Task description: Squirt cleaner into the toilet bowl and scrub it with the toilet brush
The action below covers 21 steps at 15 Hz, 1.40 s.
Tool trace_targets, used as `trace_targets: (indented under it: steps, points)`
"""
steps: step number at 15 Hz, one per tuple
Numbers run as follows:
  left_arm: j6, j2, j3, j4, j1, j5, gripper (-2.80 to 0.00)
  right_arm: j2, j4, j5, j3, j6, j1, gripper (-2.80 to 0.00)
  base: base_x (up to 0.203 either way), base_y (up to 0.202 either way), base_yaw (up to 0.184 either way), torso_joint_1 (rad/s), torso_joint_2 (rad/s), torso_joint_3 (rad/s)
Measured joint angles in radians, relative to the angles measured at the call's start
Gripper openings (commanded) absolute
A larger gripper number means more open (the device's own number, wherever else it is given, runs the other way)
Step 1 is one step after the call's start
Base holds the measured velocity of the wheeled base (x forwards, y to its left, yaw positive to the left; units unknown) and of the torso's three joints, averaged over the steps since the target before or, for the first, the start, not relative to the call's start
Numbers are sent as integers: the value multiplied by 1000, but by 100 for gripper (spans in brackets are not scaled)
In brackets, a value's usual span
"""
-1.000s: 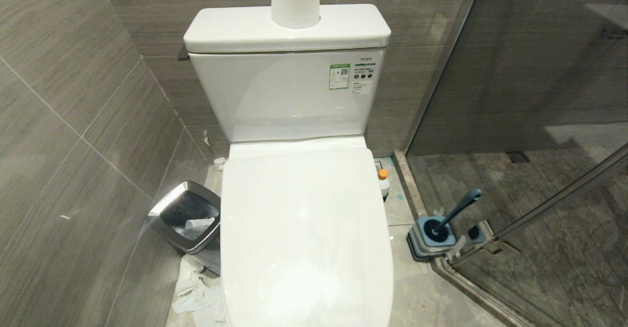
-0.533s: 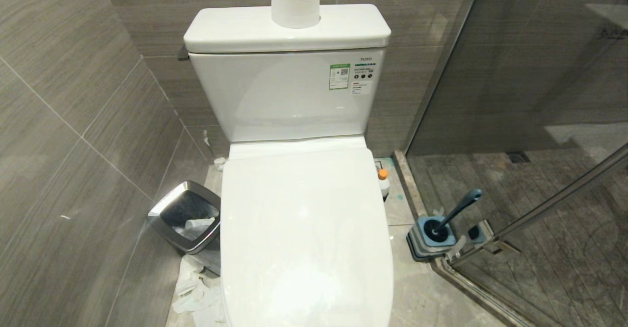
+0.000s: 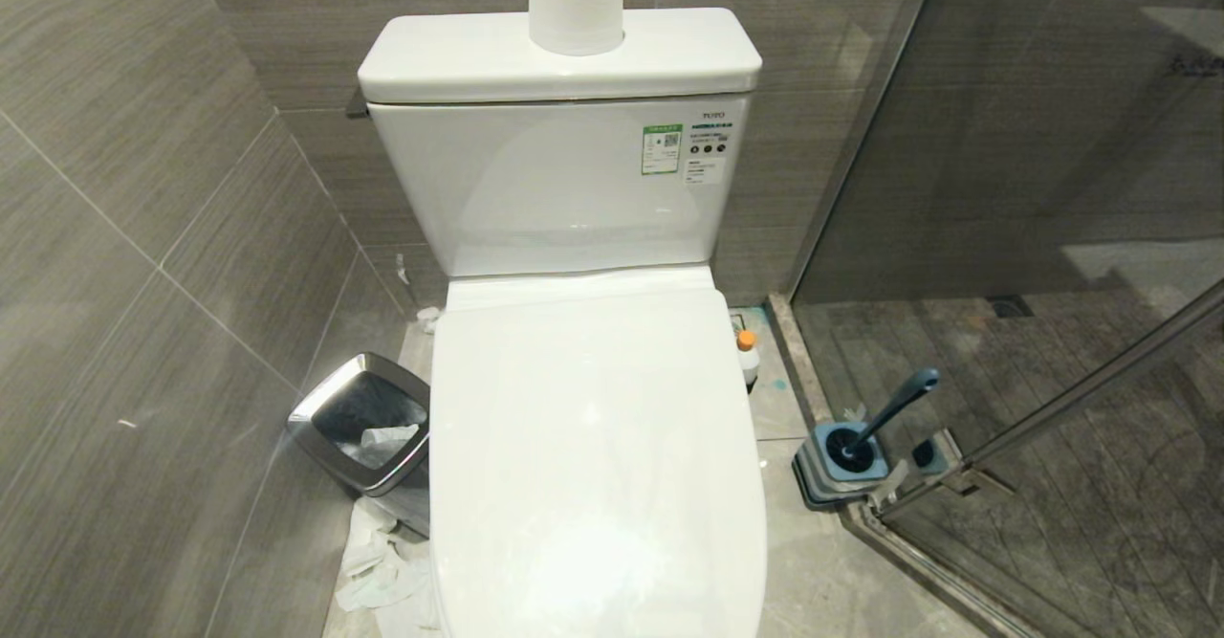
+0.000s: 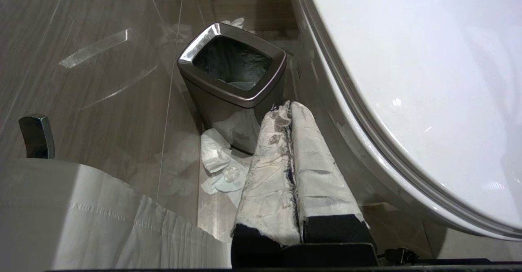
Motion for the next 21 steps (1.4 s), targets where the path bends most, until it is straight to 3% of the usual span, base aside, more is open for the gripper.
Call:
trace_targets:
  steps: [21]
  points:
    - [1,0,0,0,1,0,-280,0,0,0,0,-1,0,-280,0,0,0,0,0,0]
